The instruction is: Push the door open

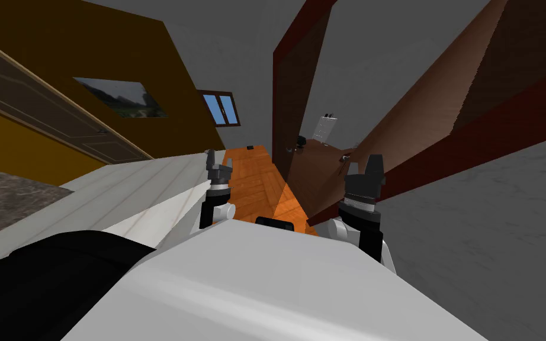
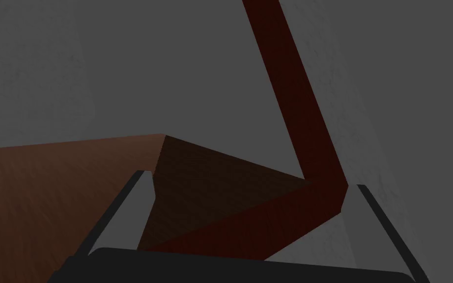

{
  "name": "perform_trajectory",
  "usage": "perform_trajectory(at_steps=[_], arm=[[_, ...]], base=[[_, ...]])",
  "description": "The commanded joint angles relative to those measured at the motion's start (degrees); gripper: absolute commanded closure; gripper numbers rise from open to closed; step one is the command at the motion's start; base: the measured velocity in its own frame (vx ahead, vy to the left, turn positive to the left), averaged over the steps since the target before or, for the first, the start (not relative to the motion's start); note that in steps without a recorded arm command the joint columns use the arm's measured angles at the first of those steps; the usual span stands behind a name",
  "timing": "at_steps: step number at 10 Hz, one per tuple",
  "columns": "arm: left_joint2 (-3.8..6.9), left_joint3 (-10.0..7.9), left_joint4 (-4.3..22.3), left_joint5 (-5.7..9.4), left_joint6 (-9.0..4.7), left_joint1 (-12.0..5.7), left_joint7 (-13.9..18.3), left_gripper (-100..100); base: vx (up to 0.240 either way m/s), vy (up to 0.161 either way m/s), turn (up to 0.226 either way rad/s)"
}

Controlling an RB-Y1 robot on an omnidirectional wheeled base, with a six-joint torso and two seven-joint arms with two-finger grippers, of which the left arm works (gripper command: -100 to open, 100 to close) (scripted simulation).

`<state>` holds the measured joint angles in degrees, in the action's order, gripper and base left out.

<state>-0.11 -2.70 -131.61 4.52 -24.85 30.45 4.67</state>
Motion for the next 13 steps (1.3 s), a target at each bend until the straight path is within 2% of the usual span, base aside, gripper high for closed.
perform_trajectory(at_steps=[1, 3, 7, 9, 13], arm=[[0.79, 0.75, 2.0, 0.20, -0.42, -0.81, -0.2, -100], [1.39, 1.44, 3.8, 0.38, -0.82, -1.56, -0.5, -100], [2.87, 3.51, 9.3, 0.92, -1.99, -3.80, -1.1, -100], [3.19, 4.11, 10.8, 1.07, -2.32, -4.45, -1.3, -100], [4.14, 6.02, 15.9, 1.57, -3.40, -6.50, -2.0, -100]], base=[[0.059, -0.078, -0.096], [0.136, 0.068, -0.078], [0.154, 0.071, -0.095], [0.108, 0.025, -0.052], [0.105, 0.041, -0.084]])
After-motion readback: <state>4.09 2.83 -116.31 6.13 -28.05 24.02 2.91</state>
